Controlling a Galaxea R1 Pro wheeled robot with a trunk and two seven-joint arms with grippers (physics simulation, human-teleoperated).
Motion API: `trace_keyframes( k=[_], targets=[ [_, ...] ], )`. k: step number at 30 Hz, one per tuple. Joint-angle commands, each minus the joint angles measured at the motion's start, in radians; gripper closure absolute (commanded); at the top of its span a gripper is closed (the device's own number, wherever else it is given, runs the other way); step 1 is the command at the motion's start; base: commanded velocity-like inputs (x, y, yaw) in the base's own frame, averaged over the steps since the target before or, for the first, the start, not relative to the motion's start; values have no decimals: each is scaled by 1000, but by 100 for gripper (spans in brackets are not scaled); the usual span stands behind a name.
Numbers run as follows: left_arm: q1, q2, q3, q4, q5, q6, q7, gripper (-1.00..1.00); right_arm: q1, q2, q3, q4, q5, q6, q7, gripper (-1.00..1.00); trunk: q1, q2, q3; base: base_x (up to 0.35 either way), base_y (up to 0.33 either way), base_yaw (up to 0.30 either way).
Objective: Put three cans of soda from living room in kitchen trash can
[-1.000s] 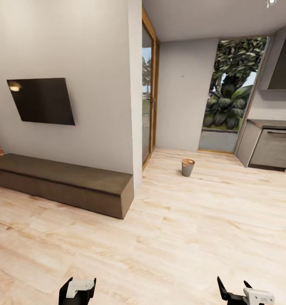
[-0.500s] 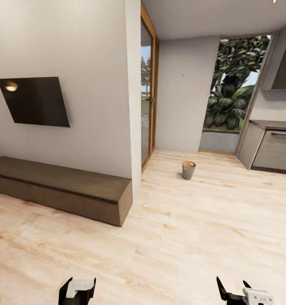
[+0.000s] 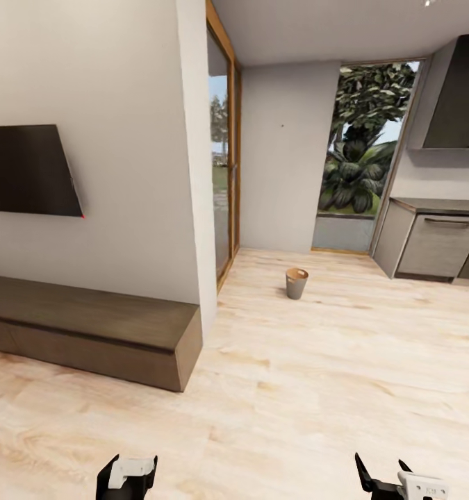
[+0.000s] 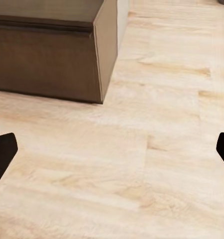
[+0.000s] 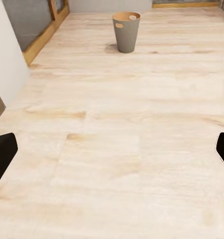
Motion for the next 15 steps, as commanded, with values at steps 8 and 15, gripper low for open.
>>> trace_keyframes(
  k=[8, 15],
  targets=[
    [0, 0, 0, 0, 0, 0, 0, -100, 0, 0, -1, 0, 0, 0, -1, -100, 0, 0, 6, 296, -95, -221],
    [0, 0, 0, 0, 0, 0, 0, -100, 0, 0, 0, 0, 0, 0, -3, -100, 0, 0, 10, 281, -152, -175]
  ],
)
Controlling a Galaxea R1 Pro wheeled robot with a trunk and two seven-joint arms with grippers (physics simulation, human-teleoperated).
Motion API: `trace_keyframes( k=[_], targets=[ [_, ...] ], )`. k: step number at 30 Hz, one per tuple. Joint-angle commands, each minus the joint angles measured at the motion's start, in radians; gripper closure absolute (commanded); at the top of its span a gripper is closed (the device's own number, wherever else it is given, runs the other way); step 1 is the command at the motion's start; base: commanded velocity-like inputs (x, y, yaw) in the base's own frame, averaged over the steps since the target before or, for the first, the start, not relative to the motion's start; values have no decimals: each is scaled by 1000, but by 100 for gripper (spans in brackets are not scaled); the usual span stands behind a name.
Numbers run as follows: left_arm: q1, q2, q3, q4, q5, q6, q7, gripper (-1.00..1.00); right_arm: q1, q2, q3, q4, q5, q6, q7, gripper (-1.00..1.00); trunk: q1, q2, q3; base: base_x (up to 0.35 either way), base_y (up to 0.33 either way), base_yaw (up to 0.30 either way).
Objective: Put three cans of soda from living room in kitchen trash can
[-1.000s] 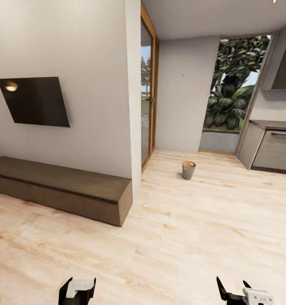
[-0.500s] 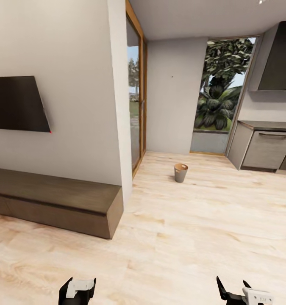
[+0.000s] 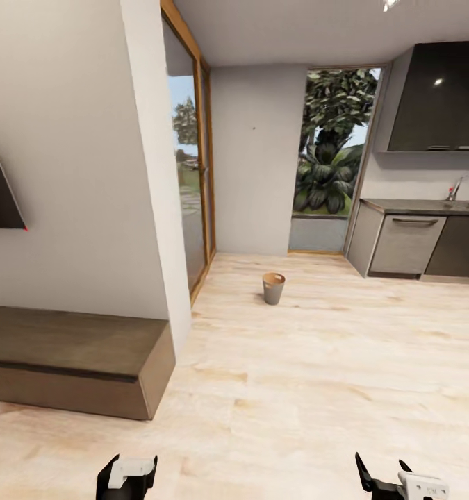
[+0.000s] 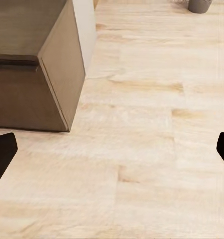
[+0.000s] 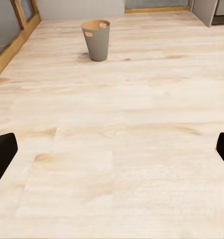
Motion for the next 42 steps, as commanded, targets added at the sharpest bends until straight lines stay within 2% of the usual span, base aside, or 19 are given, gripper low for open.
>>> trace_keyframes(
  k=[1, 42],
  targets=[
    [0, 0, 0, 0, 0, 0, 0, -100, 0, 0, -1, 0, 0, 0, -1, -100, 0, 0, 0, 268, -172, -47],
    [0, 0, 0, 0, 0, 0, 1, -100, 0, 0, 0, 0, 2, 0, 2, -100, 0, 0, 1, 239, -199, -16]
  ],
)
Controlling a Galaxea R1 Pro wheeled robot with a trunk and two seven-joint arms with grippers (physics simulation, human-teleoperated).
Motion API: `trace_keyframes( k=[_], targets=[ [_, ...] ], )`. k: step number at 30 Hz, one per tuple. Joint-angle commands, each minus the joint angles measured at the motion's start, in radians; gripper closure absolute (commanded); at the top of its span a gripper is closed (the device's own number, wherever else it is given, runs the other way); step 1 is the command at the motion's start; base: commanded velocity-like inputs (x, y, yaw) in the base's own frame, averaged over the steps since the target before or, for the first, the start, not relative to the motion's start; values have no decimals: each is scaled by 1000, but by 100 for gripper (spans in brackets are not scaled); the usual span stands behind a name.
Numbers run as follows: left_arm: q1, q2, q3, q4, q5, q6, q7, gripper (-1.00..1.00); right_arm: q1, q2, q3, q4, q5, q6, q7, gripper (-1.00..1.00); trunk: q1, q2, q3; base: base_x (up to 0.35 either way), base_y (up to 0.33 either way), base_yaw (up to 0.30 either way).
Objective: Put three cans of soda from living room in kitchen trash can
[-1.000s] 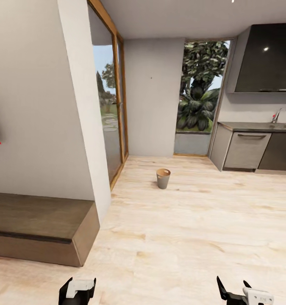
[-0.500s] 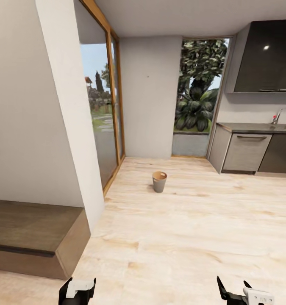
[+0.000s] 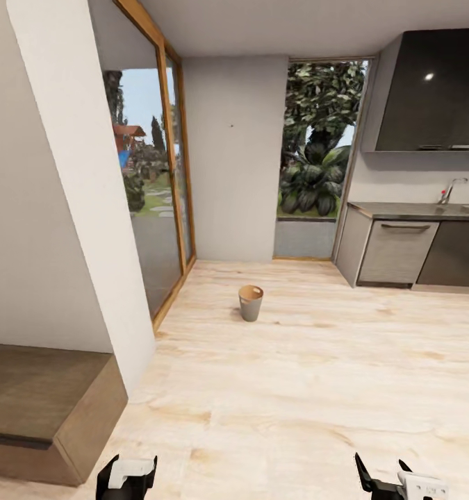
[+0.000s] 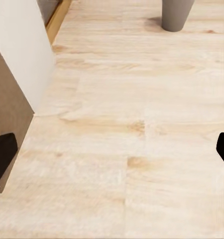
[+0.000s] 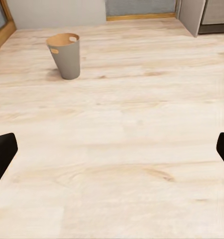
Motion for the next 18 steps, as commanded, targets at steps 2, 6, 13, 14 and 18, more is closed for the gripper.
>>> trace_keyframes(
  k=[2, 6, 13, 14, 18],
  targets=[
    [0, 0, 0, 0, 0, 0, 0, -100, 0, 0, 0, 0, 0, 0, 0, -100, 0, 0, 0, 222, -214, -182],
    [0, 0, 0, -1, 1, -1, 0, -100, 0, 0, 1, 0, 0, -1, -1, -100, 0, 0, 0, 222, -214, -118],
    [0, 1, -1, -9, 1, -1, -1, -100, 0, 0, -2, 0, 1, -1, 0, -100, 0, 0, 0, 220, -214, -26],
    [0, 1, -1, -9, 1, -1, -1, -100, 0, 0, -2, 0, 1, -1, 0, -100, 0, 0, 0, 219, -208, -9],
    [0, 1, -1, -3, 1, -2, -1, -100, 0, 0, -1, 0, 4, -1, 0, -100, 0, 0, 0, 243, -140, -2]
  ],
)
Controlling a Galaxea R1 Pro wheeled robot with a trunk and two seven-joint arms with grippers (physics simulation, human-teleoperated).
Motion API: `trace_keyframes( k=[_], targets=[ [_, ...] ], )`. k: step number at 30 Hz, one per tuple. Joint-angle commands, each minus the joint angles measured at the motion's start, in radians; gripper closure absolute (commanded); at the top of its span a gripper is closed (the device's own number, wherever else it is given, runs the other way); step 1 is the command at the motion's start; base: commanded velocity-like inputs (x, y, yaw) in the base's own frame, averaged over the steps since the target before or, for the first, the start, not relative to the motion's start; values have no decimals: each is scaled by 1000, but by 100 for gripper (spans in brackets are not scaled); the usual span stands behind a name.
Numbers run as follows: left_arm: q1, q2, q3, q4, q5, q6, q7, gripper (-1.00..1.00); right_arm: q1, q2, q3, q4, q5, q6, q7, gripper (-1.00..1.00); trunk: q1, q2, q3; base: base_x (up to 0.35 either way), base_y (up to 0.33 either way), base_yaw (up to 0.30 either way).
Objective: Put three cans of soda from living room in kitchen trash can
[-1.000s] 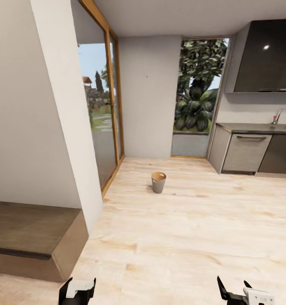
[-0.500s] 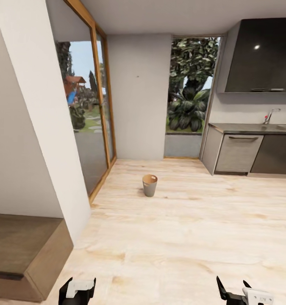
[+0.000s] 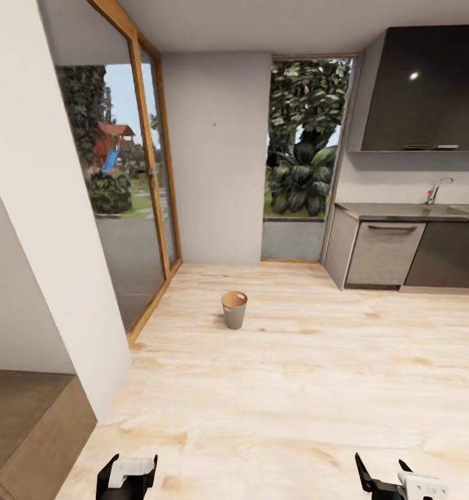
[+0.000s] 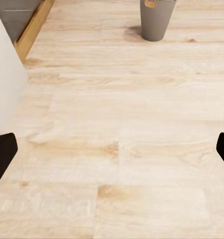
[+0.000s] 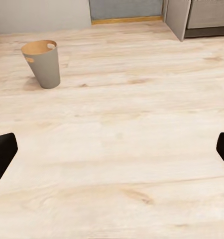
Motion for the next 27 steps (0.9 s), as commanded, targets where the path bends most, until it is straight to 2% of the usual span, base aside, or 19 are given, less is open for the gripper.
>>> trace_keyframes(
  k=[1, 27],
  targets=[
    [0, 0, 0, 0, 0, 0, 0, -100, 0, 0, 0, 0, 1, 0, 0, -100, 0, 0, 0, 278, -72, -1],
    [0, -1, 1, 1, -1, 0, 0, -100, 0, -1, 2, 0, 4, 0, 7, -100, 0, 0, 0, 318, -9, 0]
  ],
)
